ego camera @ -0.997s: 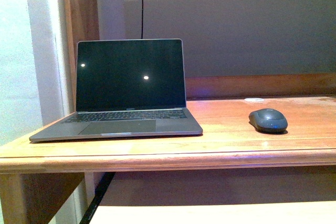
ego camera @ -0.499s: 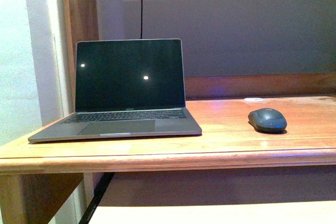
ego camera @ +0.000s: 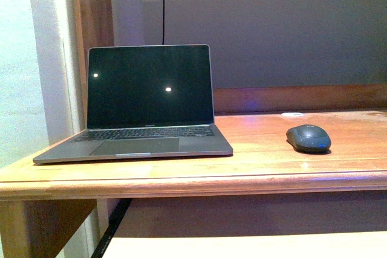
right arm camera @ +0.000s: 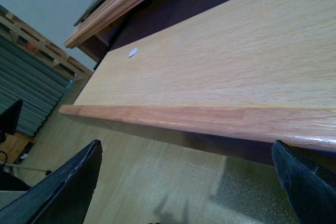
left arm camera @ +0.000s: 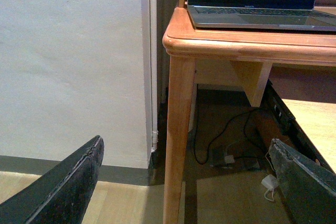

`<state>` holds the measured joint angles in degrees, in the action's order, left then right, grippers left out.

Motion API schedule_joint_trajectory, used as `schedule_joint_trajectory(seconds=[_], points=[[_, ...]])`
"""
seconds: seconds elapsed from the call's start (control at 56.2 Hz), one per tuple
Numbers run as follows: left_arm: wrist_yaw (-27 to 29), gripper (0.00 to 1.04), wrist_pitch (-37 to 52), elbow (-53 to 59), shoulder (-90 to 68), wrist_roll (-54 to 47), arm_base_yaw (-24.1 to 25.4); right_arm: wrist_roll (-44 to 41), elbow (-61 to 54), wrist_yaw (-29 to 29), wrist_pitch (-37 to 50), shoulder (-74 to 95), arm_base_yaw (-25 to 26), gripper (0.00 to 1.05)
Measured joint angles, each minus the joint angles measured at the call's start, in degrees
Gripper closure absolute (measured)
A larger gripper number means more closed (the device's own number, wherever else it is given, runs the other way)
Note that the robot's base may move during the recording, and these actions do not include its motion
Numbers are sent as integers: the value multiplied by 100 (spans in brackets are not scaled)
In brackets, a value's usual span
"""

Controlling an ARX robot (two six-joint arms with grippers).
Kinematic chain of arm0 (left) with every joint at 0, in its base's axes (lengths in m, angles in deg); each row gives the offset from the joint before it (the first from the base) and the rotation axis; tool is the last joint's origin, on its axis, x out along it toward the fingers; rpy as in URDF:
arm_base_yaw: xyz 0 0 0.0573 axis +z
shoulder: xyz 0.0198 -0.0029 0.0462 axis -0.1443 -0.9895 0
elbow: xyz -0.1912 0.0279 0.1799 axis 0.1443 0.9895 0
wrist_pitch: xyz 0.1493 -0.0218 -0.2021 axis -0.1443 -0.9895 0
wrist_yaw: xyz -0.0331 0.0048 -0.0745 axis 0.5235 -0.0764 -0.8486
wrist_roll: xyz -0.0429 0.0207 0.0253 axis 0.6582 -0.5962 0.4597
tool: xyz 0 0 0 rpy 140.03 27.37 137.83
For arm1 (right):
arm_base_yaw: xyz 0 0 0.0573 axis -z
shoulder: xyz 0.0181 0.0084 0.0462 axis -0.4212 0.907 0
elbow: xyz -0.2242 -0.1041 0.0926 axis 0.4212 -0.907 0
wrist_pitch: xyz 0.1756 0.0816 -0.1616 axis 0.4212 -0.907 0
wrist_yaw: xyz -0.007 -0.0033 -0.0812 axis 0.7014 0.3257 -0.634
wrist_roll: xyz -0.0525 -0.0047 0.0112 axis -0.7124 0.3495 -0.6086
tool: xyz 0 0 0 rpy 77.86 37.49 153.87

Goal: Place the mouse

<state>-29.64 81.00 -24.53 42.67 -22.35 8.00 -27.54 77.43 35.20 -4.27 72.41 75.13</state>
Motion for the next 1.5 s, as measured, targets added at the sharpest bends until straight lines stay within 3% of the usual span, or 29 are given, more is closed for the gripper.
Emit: schedule_joint_trajectory(seconds=[0.285, 0.374, 0.463, 0.534, 0.605, 0.694, 0.783, 0.89, 1.05, 1.211, 1.496], points=[[0, 8, 0, 0, 0, 0, 0, -177, -129, -76, 98, -103, -144, 7], [-17, 8, 0, 0, 0, 0, 0, -459, -1209, -140, 1449, -1123, -1287, 7], [-13, 8, 0, 0, 2, -7, 0, -70, -2006, -227, 3045, -2129, -2253, 7], [26, 8, 0, 2, 7, -7, 9, 951, -2459, -219, 4701, -2896, -2830, 7], [-2, 8, 0, 2, 4, -7, 9, 2544, -2852, -474, 6520, -3353, -3379, 7], [-2, 8, 0, 2, 4, -7, 9, 4317, -3213, -968, 8306, -3394, -3943, 7], [2, 8, 0, 2, 4, -7, 9, 5327, -3329, -1521, 9497, -3171, -4352, 7], [0, 8, 0, 2, 4, -7, 9, 6223, -3353, -2186, 10697, -2752, -4776, 7], [0, 8, 0, 2, 4, -7, 9, 7396, -3191, -3757, 12382, -1740, -5545, 7], [0, 8, 0, 2, 4, -7, 9, 7925, -2662, -5062, 12968, -918, -6022, 7], [0, 8, 0, 2, 4, -7, 9, 8767, -1394, -6666, 12983, 76, -6472, 7]])
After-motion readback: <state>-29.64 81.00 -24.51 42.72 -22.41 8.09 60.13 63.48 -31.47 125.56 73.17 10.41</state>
